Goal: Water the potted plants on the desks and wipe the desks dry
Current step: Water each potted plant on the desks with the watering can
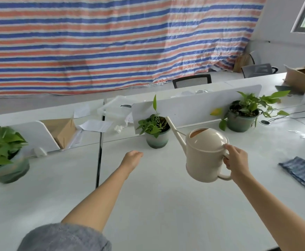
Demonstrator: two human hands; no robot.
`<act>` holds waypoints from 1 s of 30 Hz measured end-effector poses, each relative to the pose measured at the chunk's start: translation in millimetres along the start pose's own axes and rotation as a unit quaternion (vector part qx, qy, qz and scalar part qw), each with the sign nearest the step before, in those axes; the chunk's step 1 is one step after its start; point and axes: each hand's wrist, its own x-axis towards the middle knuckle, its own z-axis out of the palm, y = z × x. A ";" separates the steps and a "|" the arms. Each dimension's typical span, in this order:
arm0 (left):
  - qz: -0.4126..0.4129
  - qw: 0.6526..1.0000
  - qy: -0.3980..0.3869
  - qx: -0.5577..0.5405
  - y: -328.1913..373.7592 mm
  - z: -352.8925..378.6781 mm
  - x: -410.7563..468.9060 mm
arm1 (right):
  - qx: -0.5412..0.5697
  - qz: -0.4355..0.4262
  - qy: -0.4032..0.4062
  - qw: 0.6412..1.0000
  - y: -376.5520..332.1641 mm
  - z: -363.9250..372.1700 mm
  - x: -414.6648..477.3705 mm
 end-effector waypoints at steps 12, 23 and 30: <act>0.058 0.957 -0.048 0.281 16.2 43.0 91.7 | -0.087 -0.018 -0.023 0.996 -5.3 20.8 93.7; 0.128 0.881 -0.073 0.450 16.3 49.4 130.7 | -0.219 -0.068 0.018 0.973 -15.9 26.1 126.0; 0.154 0.875 -0.022 0.458 16.1 52.9 134.5 | -0.252 -0.065 0.038 0.965 -24.9 18.4 103.2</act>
